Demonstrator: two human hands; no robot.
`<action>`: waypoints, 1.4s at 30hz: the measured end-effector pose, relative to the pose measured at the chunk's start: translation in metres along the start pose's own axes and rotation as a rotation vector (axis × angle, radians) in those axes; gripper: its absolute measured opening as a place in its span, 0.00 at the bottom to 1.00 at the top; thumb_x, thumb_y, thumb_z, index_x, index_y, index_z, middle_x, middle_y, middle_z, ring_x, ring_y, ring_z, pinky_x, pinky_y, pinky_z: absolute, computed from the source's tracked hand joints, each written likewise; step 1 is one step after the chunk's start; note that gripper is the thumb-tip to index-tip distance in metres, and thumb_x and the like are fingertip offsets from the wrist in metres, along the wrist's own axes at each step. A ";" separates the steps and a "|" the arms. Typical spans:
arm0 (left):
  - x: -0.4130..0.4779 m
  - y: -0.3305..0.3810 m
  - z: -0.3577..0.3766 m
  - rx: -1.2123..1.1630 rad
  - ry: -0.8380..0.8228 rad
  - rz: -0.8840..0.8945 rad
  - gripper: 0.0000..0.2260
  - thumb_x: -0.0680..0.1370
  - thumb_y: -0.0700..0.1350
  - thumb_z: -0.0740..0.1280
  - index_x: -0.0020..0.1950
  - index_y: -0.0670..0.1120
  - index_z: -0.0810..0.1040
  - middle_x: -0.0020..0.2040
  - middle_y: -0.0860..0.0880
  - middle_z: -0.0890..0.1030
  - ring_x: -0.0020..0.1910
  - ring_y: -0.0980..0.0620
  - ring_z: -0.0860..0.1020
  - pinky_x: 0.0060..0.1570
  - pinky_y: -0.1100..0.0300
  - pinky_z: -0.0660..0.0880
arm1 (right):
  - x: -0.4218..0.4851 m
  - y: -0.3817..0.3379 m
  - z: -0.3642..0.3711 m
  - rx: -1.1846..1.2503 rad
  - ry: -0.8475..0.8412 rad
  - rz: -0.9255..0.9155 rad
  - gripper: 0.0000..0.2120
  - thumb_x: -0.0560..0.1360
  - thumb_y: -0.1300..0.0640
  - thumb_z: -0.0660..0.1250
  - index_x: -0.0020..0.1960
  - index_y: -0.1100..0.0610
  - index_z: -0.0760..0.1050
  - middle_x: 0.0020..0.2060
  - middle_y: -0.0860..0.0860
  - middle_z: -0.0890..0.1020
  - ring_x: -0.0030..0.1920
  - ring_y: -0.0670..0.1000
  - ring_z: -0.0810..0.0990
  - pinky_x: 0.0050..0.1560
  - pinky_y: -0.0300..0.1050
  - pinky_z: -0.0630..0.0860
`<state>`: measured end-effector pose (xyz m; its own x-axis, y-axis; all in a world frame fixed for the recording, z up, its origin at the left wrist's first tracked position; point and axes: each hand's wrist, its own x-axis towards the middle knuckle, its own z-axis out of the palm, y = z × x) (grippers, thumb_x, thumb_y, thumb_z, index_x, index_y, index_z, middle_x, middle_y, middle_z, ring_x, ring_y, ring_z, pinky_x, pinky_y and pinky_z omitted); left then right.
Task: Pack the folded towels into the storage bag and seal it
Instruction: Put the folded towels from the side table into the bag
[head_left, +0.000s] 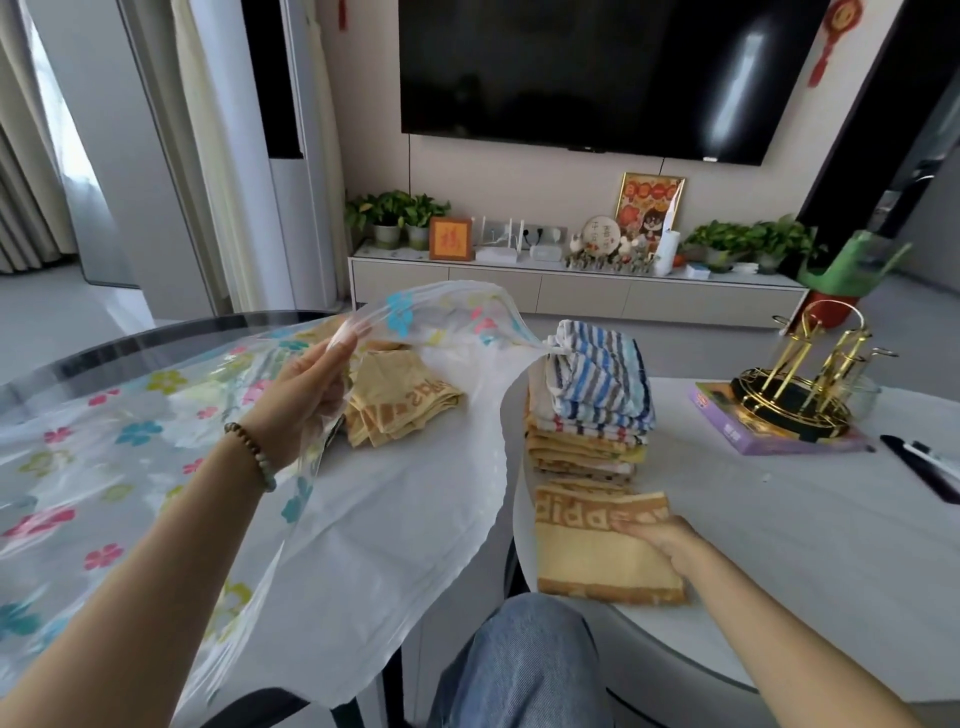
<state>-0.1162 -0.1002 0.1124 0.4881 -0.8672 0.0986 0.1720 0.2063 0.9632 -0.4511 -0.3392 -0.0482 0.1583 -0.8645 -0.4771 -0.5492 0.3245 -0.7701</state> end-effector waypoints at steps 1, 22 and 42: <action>-0.001 0.001 -0.002 -0.006 0.001 0.002 0.12 0.71 0.55 0.66 0.53 0.57 0.82 0.26 0.58 0.64 0.22 0.61 0.61 0.20 0.73 0.60 | -0.004 -0.004 -0.001 0.057 -0.061 0.011 0.30 0.67 0.55 0.77 0.64 0.66 0.73 0.59 0.61 0.79 0.59 0.58 0.78 0.58 0.48 0.74; 0.000 0.066 -0.040 -0.095 -0.083 0.086 0.13 0.72 0.53 0.66 0.54 0.56 0.82 0.29 0.56 0.67 0.24 0.60 0.63 0.22 0.72 0.62 | -0.094 -0.197 0.177 0.394 -0.861 -0.192 0.14 0.74 0.52 0.68 0.57 0.56 0.81 0.54 0.56 0.84 0.50 0.54 0.84 0.49 0.48 0.81; 0.005 0.045 -0.035 -0.090 -0.061 0.084 0.15 0.73 0.52 0.66 0.59 0.55 0.79 0.28 0.57 0.62 0.25 0.60 0.61 0.22 0.72 0.58 | -0.037 -0.183 0.158 0.416 -0.831 -0.153 0.26 0.75 0.57 0.66 0.71 0.57 0.63 0.68 0.59 0.71 0.62 0.59 0.77 0.60 0.52 0.76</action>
<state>-0.0761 -0.0792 0.1478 0.4516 -0.8704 0.1960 0.2103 0.3173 0.9247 -0.2270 -0.3064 0.0438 0.8270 -0.4103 -0.3842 -0.1627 0.4796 -0.8623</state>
